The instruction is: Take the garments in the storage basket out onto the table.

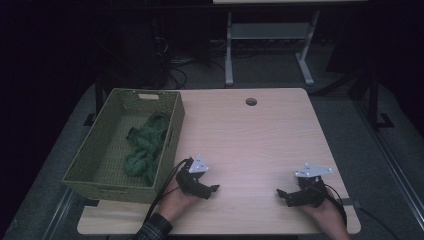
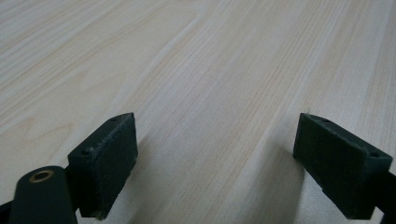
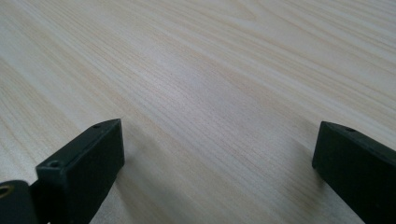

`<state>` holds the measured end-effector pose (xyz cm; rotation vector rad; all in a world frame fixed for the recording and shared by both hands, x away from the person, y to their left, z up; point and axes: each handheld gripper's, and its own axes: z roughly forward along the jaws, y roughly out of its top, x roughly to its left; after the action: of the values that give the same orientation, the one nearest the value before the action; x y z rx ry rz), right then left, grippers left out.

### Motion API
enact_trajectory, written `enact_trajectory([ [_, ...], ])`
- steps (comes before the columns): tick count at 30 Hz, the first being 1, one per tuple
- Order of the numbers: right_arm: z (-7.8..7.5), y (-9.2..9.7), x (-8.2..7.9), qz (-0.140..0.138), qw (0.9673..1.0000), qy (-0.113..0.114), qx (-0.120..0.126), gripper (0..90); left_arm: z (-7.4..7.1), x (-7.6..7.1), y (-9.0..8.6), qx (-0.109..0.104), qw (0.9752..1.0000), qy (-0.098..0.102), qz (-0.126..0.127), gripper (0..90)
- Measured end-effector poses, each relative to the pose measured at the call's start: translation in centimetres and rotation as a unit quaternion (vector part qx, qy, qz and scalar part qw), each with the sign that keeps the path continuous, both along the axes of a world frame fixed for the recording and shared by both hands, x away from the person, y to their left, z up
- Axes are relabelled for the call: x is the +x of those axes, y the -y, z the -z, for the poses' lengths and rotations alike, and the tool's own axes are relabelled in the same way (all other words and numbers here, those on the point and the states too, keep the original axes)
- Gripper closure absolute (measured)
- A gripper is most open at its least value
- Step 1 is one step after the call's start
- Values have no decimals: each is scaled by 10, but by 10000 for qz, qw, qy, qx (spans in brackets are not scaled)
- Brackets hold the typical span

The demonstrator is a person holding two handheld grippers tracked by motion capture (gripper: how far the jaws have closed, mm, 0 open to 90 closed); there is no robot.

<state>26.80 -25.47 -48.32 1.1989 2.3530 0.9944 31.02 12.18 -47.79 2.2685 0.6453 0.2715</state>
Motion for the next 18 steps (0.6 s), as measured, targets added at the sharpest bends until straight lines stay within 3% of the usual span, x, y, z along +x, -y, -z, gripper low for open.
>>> enact_trajectory([
  [7, 0, 0, 0, 1, 10000, -2, 1, 20, -1, 0, 0, 30, 10000, 2, 1, 129],
  [12, 0, 0, 0, 1, 10000, 0, 1, 19, -5, 0, 4, 195, 9997, -103, 62, 137],
  [18, 0, 0, 0, 12, 10000, -5, 0, 20, -9, -1, 6, 249, 9994, -201, 125, 138],
])
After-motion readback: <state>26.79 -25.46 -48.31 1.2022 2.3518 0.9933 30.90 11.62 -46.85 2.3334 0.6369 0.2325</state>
